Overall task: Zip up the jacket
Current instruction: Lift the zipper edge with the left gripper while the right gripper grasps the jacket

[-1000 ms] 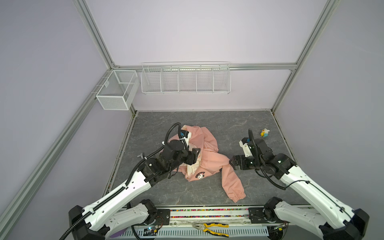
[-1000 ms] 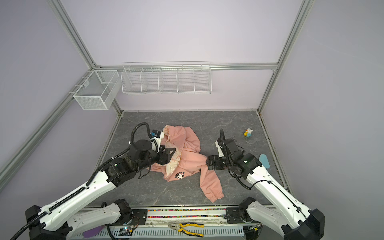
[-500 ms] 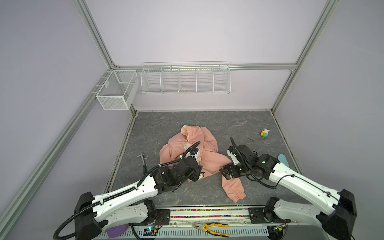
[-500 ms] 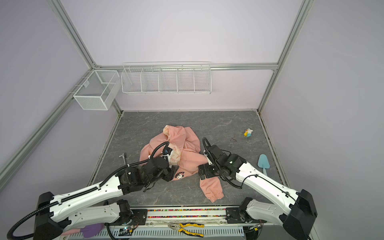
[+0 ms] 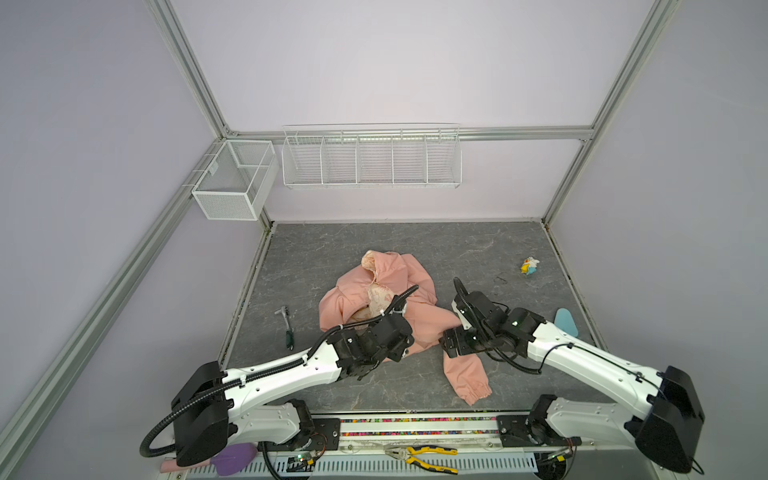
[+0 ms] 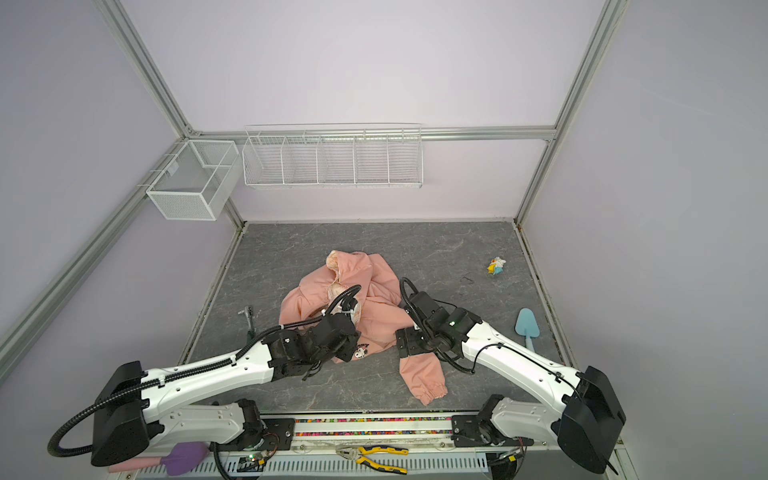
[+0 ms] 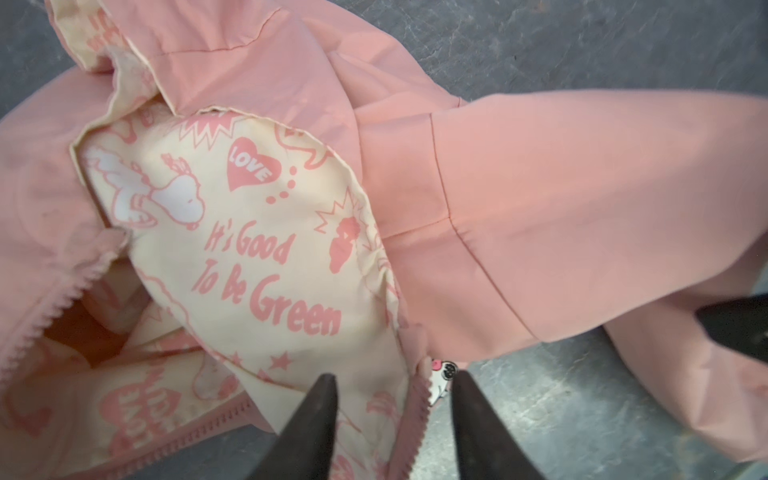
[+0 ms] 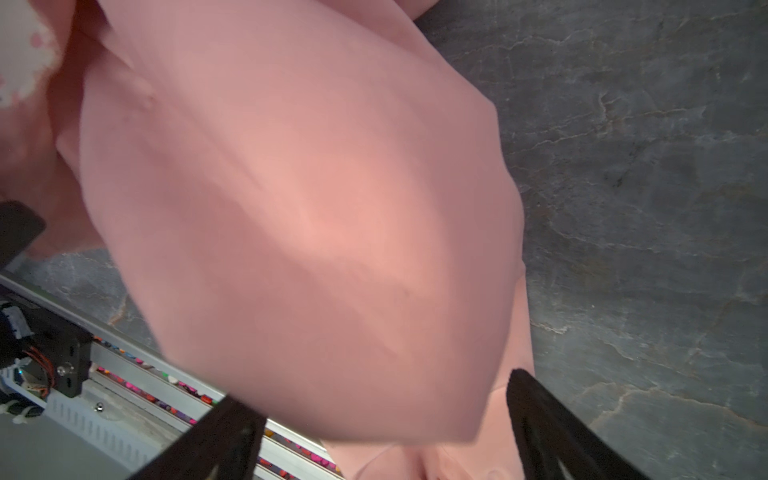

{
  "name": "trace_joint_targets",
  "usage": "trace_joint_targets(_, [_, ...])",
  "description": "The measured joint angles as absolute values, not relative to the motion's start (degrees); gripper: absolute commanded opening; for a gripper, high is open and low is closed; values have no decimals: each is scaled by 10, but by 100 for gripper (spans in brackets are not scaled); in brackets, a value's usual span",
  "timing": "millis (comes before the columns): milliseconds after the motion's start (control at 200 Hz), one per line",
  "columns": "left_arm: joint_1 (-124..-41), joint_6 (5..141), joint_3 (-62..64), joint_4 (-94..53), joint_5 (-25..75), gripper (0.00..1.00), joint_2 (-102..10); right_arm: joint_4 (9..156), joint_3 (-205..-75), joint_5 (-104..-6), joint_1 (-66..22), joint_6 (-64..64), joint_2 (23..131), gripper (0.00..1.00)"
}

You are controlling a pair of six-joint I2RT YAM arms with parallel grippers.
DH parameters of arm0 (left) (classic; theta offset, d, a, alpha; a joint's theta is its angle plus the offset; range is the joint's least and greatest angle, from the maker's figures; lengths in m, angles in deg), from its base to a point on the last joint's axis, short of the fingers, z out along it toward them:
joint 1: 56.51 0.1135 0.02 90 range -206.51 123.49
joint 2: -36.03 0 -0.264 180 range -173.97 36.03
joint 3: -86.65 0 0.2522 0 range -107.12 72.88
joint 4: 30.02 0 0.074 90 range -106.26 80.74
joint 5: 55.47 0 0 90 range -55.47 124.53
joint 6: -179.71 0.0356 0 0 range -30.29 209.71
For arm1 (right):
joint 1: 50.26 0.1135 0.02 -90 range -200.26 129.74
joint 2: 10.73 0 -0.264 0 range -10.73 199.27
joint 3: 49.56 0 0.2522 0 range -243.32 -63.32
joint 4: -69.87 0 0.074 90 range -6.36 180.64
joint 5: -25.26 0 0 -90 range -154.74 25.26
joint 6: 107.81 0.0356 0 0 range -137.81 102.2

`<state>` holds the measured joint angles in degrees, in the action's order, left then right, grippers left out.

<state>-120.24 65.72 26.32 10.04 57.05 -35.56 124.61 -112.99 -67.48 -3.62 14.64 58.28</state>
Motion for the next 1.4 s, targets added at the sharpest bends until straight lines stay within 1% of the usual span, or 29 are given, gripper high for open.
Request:
trace_joint_targets(75, [-1202, 654, 249, 109, 581, 5, -374, 1238, -1128, -675, -36, 153, 591, 69])
trace_joint_targets(105, [-1202, 649, 240, 114, 587, 0, -381, 1236, -1127, -675, -36, 152, 595, 64])
trace_joint_targets(160, [-1202, 649, 220, 126, 600, 0, -388, 1233, -1126, -678, -36, 156, 599, 57])
trace_joint_targets(320, [-1198, 655, 164, 132, 619, 0, -386, 1226, -1125, -686, -36, 169, 600, 28])
trace_joint_targets(410, [-1187, 666, 140, 130, 619, 0, -372, 1225, -1126, -693, -36, 170, 600, 17])
trace_joint_targets(470, [-1173, 674, 127, 129, 614, 0, -360, 1227, -1127, -697, -36, 170, 597, 11])
trace_joint_targets(545, [-1152, 681, 112, 127, 603, 0, -345, 1231, -1133, -701, -36, 170, 589, 8])
trace_joint_targets(700, [-1122, 697, 72, 122, 579, 0, -322, 1240, -1150, -705, -37, 169, 548, 7])
trace_joint_targets(950, [-1120, 720, -7, 121, 541, 0, -321, 1283, -1175, -712, -54, 158, 468, 7])
trace_joint_targets(1400, [-1103, 758, -131, 131, 518, 0, -318, 1357, -1242, -708, -85, 92, 346, 7])
